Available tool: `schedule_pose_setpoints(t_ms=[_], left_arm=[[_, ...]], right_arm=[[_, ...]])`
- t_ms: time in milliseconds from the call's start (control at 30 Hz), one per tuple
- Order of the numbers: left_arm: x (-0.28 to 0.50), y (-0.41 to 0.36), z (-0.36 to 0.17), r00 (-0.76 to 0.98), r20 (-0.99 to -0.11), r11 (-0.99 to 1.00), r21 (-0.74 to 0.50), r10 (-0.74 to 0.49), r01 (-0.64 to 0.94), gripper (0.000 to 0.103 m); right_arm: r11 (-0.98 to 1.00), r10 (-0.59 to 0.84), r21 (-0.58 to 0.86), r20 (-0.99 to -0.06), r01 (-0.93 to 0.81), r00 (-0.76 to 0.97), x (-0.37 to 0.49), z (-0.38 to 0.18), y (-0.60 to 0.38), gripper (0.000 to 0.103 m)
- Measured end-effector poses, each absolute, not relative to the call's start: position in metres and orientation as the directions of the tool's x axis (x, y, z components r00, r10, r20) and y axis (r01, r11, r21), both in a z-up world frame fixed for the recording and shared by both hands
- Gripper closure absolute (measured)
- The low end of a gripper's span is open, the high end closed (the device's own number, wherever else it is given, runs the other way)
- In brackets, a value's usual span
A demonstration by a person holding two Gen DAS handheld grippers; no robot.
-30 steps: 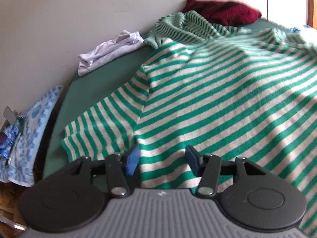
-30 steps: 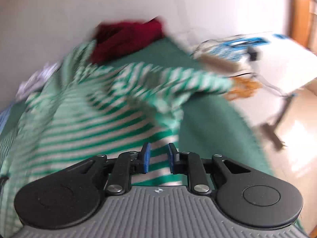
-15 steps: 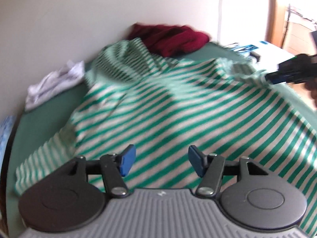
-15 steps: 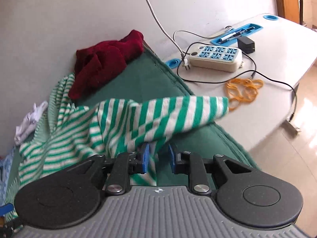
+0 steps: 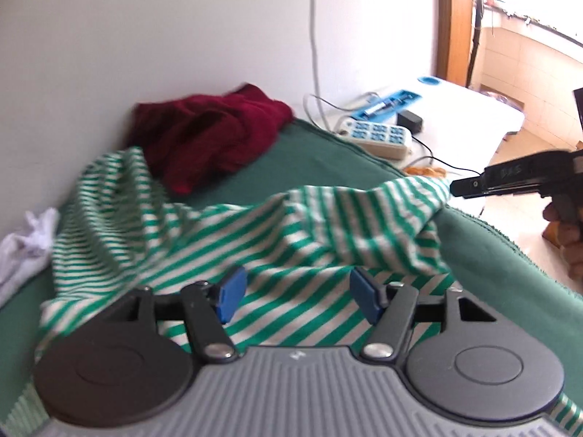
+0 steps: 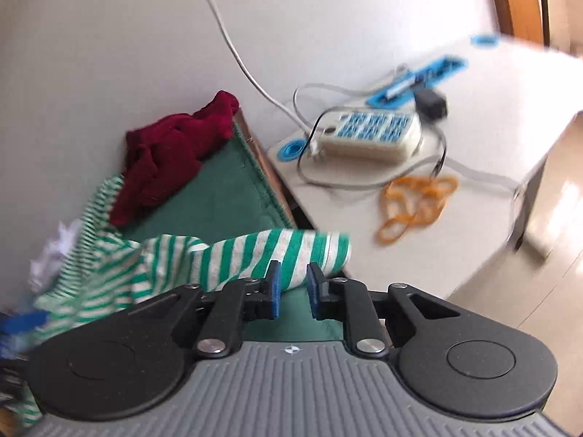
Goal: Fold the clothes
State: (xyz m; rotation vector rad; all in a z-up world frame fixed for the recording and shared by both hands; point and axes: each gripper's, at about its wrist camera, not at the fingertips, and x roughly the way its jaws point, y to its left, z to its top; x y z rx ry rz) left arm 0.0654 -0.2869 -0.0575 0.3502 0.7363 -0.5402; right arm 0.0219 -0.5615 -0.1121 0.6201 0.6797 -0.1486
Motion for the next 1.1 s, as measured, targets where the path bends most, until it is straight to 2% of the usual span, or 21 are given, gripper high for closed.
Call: schedule_pose_setpoints(t_ms=[33,67,133,233,300,367,500,600,633,667,733,767,867,900,1033,1100], left_arm=[[0.068,-0.294,-0.061,0.604,-0.721,0.807,0.106,-0.34,0.581,0.037],[0.07,-0.3,-0.065,0.594,-0.728,0.808,0.096,-0.341,0.581,0.037],[0.072,-0.312,-0.072,0.577,-0.742,0.809,0.079,-0.343,0.582,0.037],[0.071,-0.321,-0.08,0.55,-0.762,0.816,0.051,-0.341,0.576,0.037],[0.069,-0.325,-0.082,0.541,-0.767,0.826,0.027,-0.344,0.563,0.036],[0.066,-0.326,-0.082,0.541,-0.772,0.834,0.025,-0.334,0.551,0.035],[0.06,-0.325,-0.083,0.53,-0.779,0.847,-0.003,-0.336,0.532,0.032],[0.056,-0.323,-0.082,0.531,-0.777,0.85,-0.009,-0.338,0.527,0.03],[0.056,-0.323,-0.083,0.529,-0.778,0.851,-0.012,-0.338,0.525,0.029],[0.056,-0.323,-0.083,0.526,-0.781,0.852,-0.014,-0.336,0.524,0.029],[0.057,-0.321,-0.085,0.522,-0.786,0.851,-0.01,-0.331,0.525,0.029],[0.056,-0.319,-0.085,0.524,-0.786,0.85,-0.002,-0.327,0.527,0.029],[0.055,-0.313,-0.085,0.532,-0.786,0.846,0.021,-0.315,0.532,0.027],[0.057,-0.312,-0.085,0.533,-0.784,0.848,0.016,-0.318,0.529,0.027],[0.066,-0.308,-0.085,0.534,-0.779,0.856,-0.005,-0.327,0.517,0.025],[0.07,-0.306,-0.086,0.535,-0.777,0.859,-0.015,-0.332,0.511,0.025]], right_arm=[[0.8,0.076,0.502,-0.628,0.328,0.775,0.021,-0.114,-0.566,0.082],[0.791,0.082,0.514,-0.628,0.332,0.774,0.02,-0.115,-0.57,0.073],[0.783,0.091,0.522,-0.632,0.337,0.77,0.023,-0.121,-0.576,0.063],[0.692,0.166,0.627,-0.62,0.358,0.766,0.032,-0.139,-0.59,0.056],[0.653,0.199,0.674,-0.594,0.346,0.78,0.039,-0.145,-0.594,0.062],[0.656,0.201,0.685,-0.563,0.317,0.801,0.045,-0.139,-0.594,0.098],[0.776,0.144,0.593,-0.499,0.216,0.855,0.059,-0.097,-0.582,0.098],[0.881,0.113,0.448,-0.511,0.152,0.852,0.083,-0.072,-0.557,0.098],[0.907,0.106,0.398,-0.536,0.139,0.837,0.092,-0.071,-0.547,0.094],[0.923,0.13,0.368,-0.57,0.11,0.811,0.103,-0.075,-0.537,0.084],[0.905,0.294,0.426,-0.608,-0.01,0.737,0.12,-0.093,-0.527,0.072],[0.891,0.307,0.454,-0.592,-0.006,0.745,0.116,-0.093,-0.53,0.072],[0.849,0.299,0.528,-0.504,0.015,0.81,0.09,-0.084,-0.551,0.071],[0.84,0.289,0.542,-0.5,0.034,0.816,0.081,-0.082,-0.56,0.071],[0.873,0.231,0.48,-0.57,0.092,0.788,0.062,-0.088,-0.57,0.071],[0.875,0.209,0.47,-0.578,0.112,0.789,0.06,-0.093,-0.569,0.069]])
